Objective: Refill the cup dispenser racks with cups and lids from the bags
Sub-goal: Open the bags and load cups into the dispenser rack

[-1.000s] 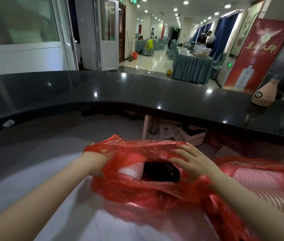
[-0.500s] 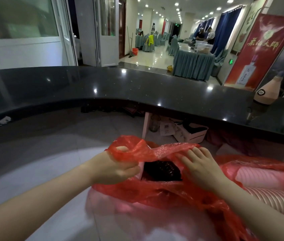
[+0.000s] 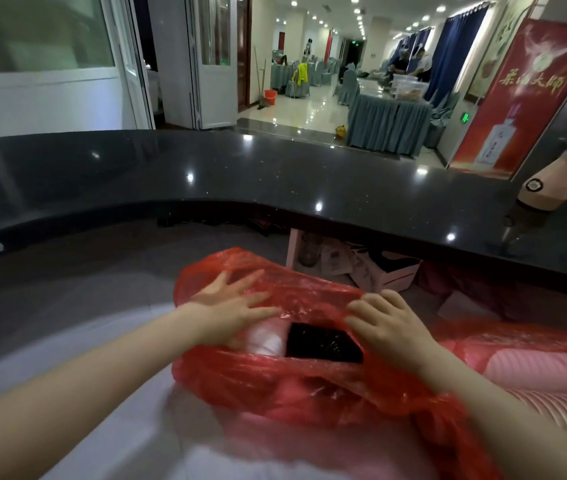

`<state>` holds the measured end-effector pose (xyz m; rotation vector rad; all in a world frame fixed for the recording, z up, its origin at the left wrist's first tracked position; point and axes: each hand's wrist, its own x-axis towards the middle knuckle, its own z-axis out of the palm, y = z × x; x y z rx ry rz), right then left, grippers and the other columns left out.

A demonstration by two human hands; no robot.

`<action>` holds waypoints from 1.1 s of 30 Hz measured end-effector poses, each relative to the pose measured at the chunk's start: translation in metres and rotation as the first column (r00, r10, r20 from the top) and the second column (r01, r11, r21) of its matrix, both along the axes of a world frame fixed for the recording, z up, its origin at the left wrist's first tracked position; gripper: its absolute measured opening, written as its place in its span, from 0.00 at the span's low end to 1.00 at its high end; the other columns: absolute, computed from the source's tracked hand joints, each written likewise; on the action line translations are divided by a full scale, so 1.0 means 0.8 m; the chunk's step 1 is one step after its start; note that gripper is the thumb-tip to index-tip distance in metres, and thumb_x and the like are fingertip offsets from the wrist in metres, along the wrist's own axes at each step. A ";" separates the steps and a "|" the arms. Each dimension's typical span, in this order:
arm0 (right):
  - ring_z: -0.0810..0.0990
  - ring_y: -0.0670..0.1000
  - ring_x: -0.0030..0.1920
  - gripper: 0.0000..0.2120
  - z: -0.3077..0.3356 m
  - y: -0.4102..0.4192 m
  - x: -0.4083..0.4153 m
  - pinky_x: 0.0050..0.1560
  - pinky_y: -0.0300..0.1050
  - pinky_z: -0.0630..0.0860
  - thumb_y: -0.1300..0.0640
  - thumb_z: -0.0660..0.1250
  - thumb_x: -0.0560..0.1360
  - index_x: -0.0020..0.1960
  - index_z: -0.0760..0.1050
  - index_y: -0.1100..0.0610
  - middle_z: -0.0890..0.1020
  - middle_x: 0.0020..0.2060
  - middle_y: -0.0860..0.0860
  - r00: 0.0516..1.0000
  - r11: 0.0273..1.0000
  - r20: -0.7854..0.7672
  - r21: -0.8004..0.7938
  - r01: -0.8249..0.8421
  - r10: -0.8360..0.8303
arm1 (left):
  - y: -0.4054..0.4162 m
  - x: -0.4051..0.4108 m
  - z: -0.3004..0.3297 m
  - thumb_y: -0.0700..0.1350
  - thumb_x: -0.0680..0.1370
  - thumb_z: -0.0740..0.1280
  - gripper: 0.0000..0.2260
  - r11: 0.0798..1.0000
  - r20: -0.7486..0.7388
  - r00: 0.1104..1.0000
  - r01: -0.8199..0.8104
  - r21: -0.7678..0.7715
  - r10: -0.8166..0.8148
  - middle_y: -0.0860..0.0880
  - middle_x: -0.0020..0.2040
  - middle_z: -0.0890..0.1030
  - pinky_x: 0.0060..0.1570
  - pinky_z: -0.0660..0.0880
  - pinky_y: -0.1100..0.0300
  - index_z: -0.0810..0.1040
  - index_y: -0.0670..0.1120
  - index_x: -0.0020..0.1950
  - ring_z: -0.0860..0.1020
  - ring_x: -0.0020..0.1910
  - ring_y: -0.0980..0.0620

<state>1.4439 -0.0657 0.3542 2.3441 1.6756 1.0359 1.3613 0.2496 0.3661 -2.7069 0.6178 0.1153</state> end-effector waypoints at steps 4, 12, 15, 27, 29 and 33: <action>0.78 0.58 0.62 0.21 -0.011 -0.012 0.003 0.60 0.59 0.75 0.58 0.78 0.63 0.55 0.82 0.52 0.80 0.60 0.55 0.980 0.978 -0.162 -0.190 0.081 -0.113 | 0.027 0.023 -0.017 0.65 0.67 0.71 0.49 0.992 -0.125 0.985 -0.125 -0.025 0.121 0.55 0.79 0.43 0.66 0.31 0.30 0.41 0.63 0.76 0.46 0.77 0.46; 0.58 0.48 0.75 0.47 -0.044 0.018 0.035 0.71 0.43 0.62 0.63 0.66 0.68 0.76 0.45 0.37 0.54 0.77 0.46 0.509 0.919 -0.766 -0.309 0.243 -0.393 | 0.034 0.039 -0.046 0.67 0.53 0.75 0.62 0.867 -0.382 0.866 -0.433 -0.248 0.323 0.51 0.79 0.54 0.68 0.61 0.57 0.26 0.73 0.65 0.61 0.74 0.46; 0.66 0.48 0.71 0.44 -0.056 0.032 0.048 0.68 0.35 0.60 0.63 0.68 0.67 0.76 0.53 0.41 0.67 0.72 0.46 0.408 0.923 -0.832 -0.301 0.238 -0.376 | 0.035 0.038 -0.056 0.69 0.50 0.72 0.58 0.816 -0.374 0.872 -0.450 -0.362 0.315 0.53 0.75 0.63 0.62 0.66 0.64 0.33 0.72 0.67 0.68 0.70 0.48; 0.74 0.54 0.53 0.19 0.013 0.095 0.046 0.53 0.46 0.69 0.60 0.65 0.68 0.58 0.79 0.51 0.79 0.50 0.49 0.697 0.976 -0.711 0.072 0.207 -0.095 | 0.027 0.023 -0.050 0.48 0.70 0.71 0.48 0.674 -0.382 0.896 -0.427 -0.602 0.226 0.58 0.78 0.47 0.69 0.50 0.70 0.39 0.61 0.77 0.51 0.76 0.59; 0.76 0.53 0.53 0.16 0.014 0.114 0.037 0.55 0.44 0.70 0.62 0.65 0.71 0.56 0.80 0.53 0.81 0.51 0.49 0.689 0.991 -0.723 0.041 0.130 -0.060 | 0.018 0.017 -0.046 0.45 0.70 0.69 0.46 0.698 -0.297 0.927 -0.369 -0.614 0.228 0.56 0.79 0.48 0.73 0.49 0.65 0.42 0.58 0.78 0.49 0.76 0.60; 0.71 0.52 0.59 0.19 -0.001 0.141 0.038 0.60 0.47 0.69 0.58 0.64 0.74 0.64 0.75 0.51 0.78 0.60 0.47 0.742 0.984 -0.649 -0.156 0.088 -0.170 | 0.006 0.000 -0.043 0.44 0.71 0.71 0.40 0.641 -0.190 0.956 -0.292 -0.710 0.224 0.55 0.78 0.55 0.71 0.46 0.70 0.52 0.54 0.78 0.51 0.76 0.61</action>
